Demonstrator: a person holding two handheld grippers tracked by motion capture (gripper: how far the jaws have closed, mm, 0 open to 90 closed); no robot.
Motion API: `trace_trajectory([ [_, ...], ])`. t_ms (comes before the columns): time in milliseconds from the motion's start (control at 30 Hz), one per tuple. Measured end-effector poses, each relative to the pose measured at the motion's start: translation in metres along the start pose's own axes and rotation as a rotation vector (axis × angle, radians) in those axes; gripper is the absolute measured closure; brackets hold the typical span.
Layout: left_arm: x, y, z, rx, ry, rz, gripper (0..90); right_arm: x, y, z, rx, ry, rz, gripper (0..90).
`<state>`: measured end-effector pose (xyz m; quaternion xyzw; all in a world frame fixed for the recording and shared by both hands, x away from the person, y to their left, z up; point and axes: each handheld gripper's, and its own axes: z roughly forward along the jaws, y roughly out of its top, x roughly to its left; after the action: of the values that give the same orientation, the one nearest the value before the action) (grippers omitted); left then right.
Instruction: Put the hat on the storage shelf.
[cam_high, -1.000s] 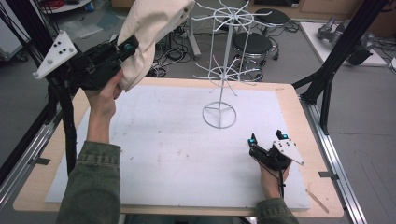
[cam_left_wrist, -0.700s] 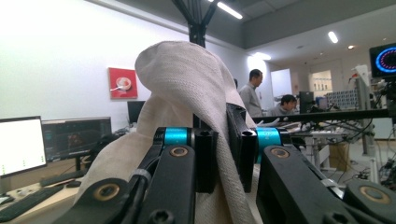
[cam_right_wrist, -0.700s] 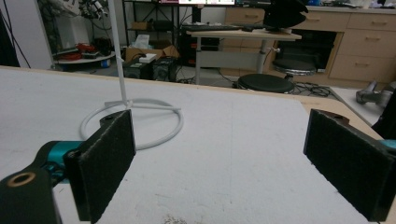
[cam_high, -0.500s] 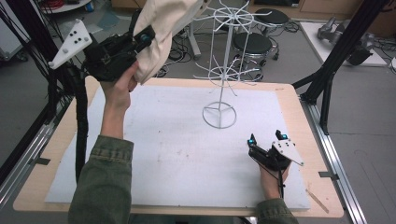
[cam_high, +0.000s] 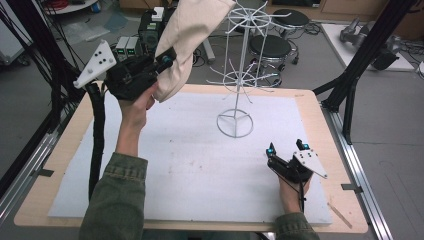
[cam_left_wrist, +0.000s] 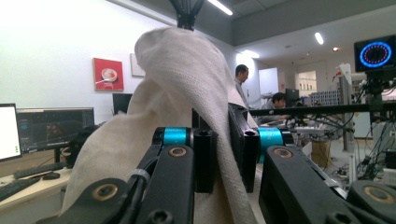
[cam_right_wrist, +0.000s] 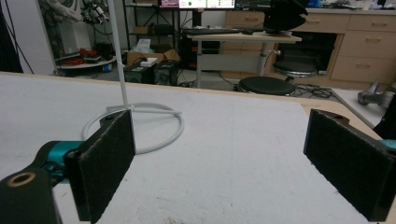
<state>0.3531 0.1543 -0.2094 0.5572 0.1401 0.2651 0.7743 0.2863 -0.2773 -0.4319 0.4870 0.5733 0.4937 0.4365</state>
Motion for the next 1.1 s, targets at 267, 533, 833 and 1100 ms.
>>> trace_trajectory([
  [267,0.007,-0.036,-0.012,0.044,0.008,-0.065,80.5,0.000,0.001,0.000,-0.010,0.006,0.010,8.2],
  [533,0.004,-0.057,-0.012,0.080,-0.015,-0.088,80.4,0.003,0.002,0.001,-0.006,0.011,0.003,8.2],
  [833,-0.005,-0.083,-0.007,0.143,-0.018,-0.090,79.2,0.002,0.002,0.000,-0.011,0.005,0.003,8.2],
  [1100,-0.014,-0.097,0.000,0.170,-0.024,-0.099,78.5,0.002,0.002,0.000,-0.010,0.006,0.003,8.2],
])
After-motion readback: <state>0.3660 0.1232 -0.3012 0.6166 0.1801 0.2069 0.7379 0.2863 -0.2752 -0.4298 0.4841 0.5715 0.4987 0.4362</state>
